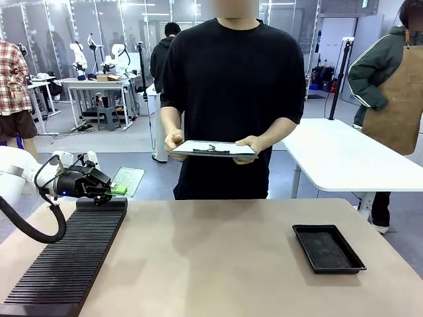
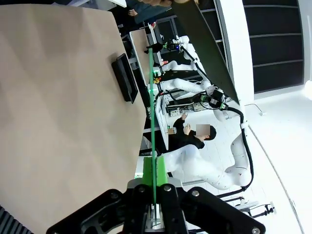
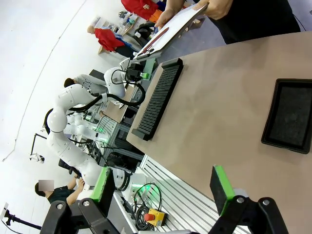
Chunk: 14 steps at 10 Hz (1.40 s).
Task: Inspect the PCB.
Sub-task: Release the Blank PCB you were holding.
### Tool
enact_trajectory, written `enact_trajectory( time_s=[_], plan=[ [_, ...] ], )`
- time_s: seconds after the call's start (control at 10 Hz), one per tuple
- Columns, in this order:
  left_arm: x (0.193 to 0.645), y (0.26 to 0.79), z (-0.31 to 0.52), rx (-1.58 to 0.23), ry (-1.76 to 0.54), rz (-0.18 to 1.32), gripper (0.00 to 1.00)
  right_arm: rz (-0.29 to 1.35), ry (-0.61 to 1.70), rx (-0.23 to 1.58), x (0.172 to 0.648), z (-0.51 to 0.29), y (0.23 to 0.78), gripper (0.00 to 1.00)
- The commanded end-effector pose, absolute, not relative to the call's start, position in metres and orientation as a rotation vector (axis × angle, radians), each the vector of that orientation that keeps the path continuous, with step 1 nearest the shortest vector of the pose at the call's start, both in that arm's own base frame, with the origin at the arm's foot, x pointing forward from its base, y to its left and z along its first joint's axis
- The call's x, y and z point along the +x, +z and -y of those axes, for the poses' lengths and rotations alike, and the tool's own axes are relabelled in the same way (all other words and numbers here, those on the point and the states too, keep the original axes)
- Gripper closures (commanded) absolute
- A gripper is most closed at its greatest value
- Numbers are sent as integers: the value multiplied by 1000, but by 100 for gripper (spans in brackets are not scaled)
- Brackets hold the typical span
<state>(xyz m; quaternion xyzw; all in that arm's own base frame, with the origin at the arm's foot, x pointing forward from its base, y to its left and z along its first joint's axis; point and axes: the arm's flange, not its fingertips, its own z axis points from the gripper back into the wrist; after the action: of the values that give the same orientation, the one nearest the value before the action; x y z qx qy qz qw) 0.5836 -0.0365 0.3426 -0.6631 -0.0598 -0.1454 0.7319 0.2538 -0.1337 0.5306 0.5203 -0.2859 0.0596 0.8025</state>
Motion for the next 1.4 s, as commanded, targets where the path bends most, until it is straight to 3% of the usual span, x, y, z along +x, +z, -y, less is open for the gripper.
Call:
enact_trajectory(
  time_s=[0.0,1.3],
  plan=[
    [582,347,35,-1448,-329,131,97,630,144,1116,255,134,532,0],
    [582,347,35,-1448,-329,131,97,630,144,1116,255,134,532,0]
  ],
)
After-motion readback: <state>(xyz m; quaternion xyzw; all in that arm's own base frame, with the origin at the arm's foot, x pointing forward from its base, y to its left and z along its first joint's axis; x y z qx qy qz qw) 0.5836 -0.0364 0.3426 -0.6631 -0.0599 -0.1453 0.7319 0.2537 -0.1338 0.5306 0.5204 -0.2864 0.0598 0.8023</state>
